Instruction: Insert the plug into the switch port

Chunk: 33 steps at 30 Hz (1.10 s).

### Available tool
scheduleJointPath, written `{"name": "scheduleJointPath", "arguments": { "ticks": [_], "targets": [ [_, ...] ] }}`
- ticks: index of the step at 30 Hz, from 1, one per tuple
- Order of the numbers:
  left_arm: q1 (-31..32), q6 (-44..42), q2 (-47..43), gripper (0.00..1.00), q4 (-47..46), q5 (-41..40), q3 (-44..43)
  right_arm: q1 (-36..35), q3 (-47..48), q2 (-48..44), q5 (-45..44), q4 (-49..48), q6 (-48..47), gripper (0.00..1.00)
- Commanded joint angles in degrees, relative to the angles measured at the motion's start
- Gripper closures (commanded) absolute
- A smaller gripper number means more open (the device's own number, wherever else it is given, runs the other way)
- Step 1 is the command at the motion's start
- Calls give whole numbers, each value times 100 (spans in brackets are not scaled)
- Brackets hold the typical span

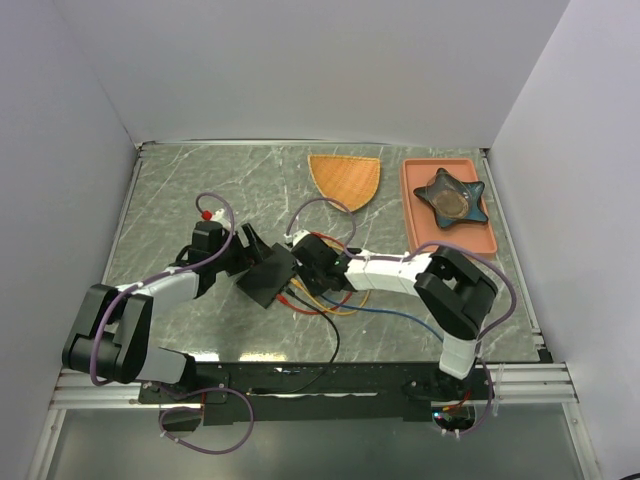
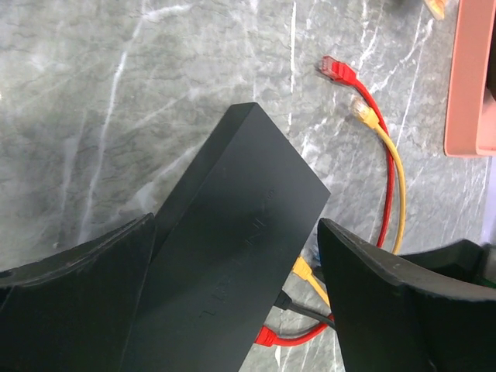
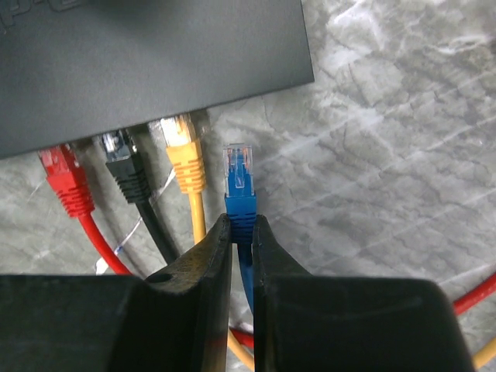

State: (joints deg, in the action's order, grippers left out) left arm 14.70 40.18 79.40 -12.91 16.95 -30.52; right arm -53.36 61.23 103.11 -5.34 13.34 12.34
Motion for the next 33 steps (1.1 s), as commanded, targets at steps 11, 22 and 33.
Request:
{"name": "scheduleJointPath", "arguments": {
  "ticks": [11, 22, 33],
  "targets": [
    [182, 16, -29, 15, -239, 133, -68, 19, 662, 420, -485, 502, 225, 100],
    [270, 7, 58, 16, -212, 98, -138, 19, 934, 614, -441, 652, 199, 100],
    [341, -54, 129, 17, -203, 124, -191, 28, 1110, 693, -441, 635, 94, 100]
  ]
}}
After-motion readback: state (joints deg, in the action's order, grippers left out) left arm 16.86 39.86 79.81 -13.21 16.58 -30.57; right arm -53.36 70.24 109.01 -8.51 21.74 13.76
